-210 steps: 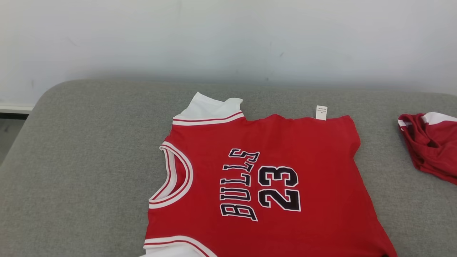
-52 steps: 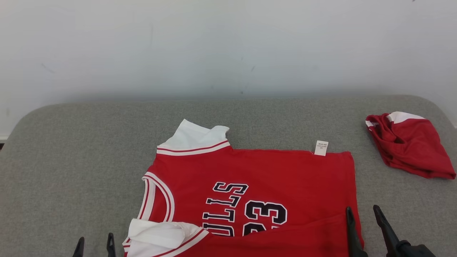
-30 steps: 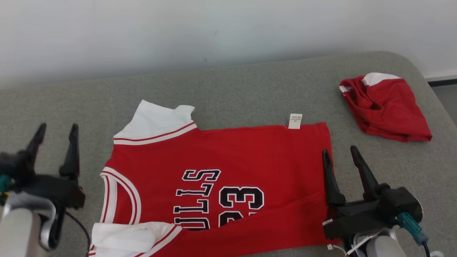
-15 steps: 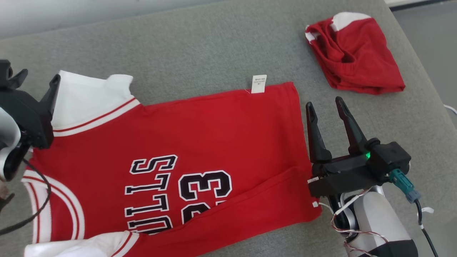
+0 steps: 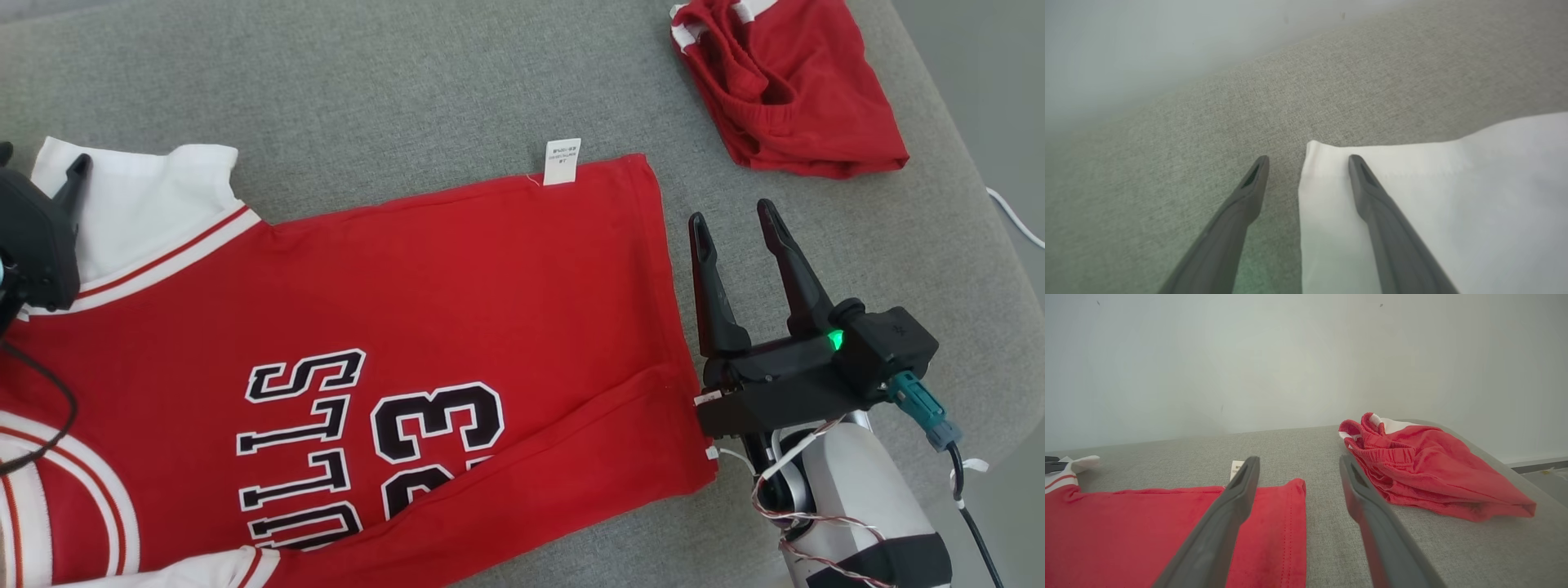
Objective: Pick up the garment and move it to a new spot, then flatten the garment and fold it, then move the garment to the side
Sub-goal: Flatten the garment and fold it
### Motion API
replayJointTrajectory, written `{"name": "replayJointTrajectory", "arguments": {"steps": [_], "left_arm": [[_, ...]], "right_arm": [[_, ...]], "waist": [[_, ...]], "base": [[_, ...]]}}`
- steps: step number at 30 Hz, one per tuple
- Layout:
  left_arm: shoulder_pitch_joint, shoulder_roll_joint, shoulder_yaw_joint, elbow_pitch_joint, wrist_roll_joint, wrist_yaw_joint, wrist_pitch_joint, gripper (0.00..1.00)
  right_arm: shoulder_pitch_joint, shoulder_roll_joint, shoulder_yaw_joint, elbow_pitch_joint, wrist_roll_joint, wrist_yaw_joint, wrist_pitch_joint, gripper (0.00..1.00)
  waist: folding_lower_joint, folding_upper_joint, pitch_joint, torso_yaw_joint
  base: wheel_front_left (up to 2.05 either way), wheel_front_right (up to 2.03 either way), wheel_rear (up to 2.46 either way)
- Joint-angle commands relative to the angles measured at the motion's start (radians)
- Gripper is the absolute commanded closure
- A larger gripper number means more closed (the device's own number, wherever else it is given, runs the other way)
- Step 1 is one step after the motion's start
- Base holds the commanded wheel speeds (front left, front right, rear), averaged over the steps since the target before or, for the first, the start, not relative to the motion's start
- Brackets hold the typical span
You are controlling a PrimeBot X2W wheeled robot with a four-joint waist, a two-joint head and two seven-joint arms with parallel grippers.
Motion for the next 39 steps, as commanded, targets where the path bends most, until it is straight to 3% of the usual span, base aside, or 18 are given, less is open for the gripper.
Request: {"name": "replayJointTrajectory", "arguments": {"steps": [1,2,3,5,9,16,24,37,38,39], "left_arm": [[-0.018,0.003,-0.011,0.022,-0.018,0.002,0.009,0.0],[-0.021,-0.002,-0.022,0.03,-0.024,0.002,0.016,0.0],[-0.024,-0.006,-0.031,0.035,-0.03,0.002,0.021,0.1],[-0.03,-0.011,-0.046,0.04,-0.045,0.002,0.011,1.0],[-0.041,-0.021,-0.075,0.035,-0.086,0.002,-0.02,1.0],[-0.041,-0.022,-0.126,-0.022,-0.134,0.002,-0.145,1.0],[-0.017,-0.016,-0.176,-0.091,-0.177,0.002,-0.277,1.0],[-0.048,-0.044,-0.233,-0.109,-0.213,0.002,-0.336,1.0],[-0.05,-0.045,-0.237,-0.108,-0.216,0.002,-0.338,1.0],[-0.051,-0.045,-0.241,-0.107,-0.218,0.002,-0.341,1.0]], "right_arm": [[-0.014,0.002,0.003,0.0,0.007,-0.002,-0.001,0.0],[-0.014,0.002,0.005,0.001,0.006,-0.002,-0.001,0.0],[-0.013,0.002,0.005,0.004,0.004,-0.002,-0.001,0.0],[-0.015,0.002,0.004,0.012,-0.002,-0.002,-0.001,0.0],[-0.037,0.002,0.001,0.063,-0.02,-0.002,-0.001,0.0],[-0.121,-0.015,-0.002,0.255,-0.027,-0.002,0.0,0.0],[-0.275,-0.074,0.012,0.463,0.024,-0.002,0.121,0.0],[-0.388,-0.106,0.026,0.637,0.062,-0.002,0.193,0.01],[-0.391,-0.107,0.028,0.649,0.061,-0.002,0.195,0.51],[-0.394,-0.106,0.031,0.661,0.064,-0.002,0.199,0.57]], "waist": [[-0.0001,-0.0002,0.01,-0.007],[-0.0001,-0.0002,0.012,-0.008],[-0.0001,-0.0002,0.013,-0.008],[-0.0001,-0.0002,0.013,-0.004],[-0.0001,-0.0002,0.0,0.014],[-0.0001,-0.0002,-0.048,0.066],[-0.0001,-0.0002,-0.082,0.132],[-0.0001,-0.0002,-0.071,0.179],[-0.0001,-0.0002,-0.07,0.18],[-0.0001,-0.0002,-0.068,0.181]], "base": [[0.0,0.0,0.0],[0.0,0.0,0.0],[0.0,0.0,0.0],[0.0,0.0,0.0],[0.0,0.0,0.0],[0.0,0.0,0.0],[0.0,0.0,0.0],[0.0,0.0,0.0],[0.0,0.0,0.0],[0.0,0.0,0.0]]}}
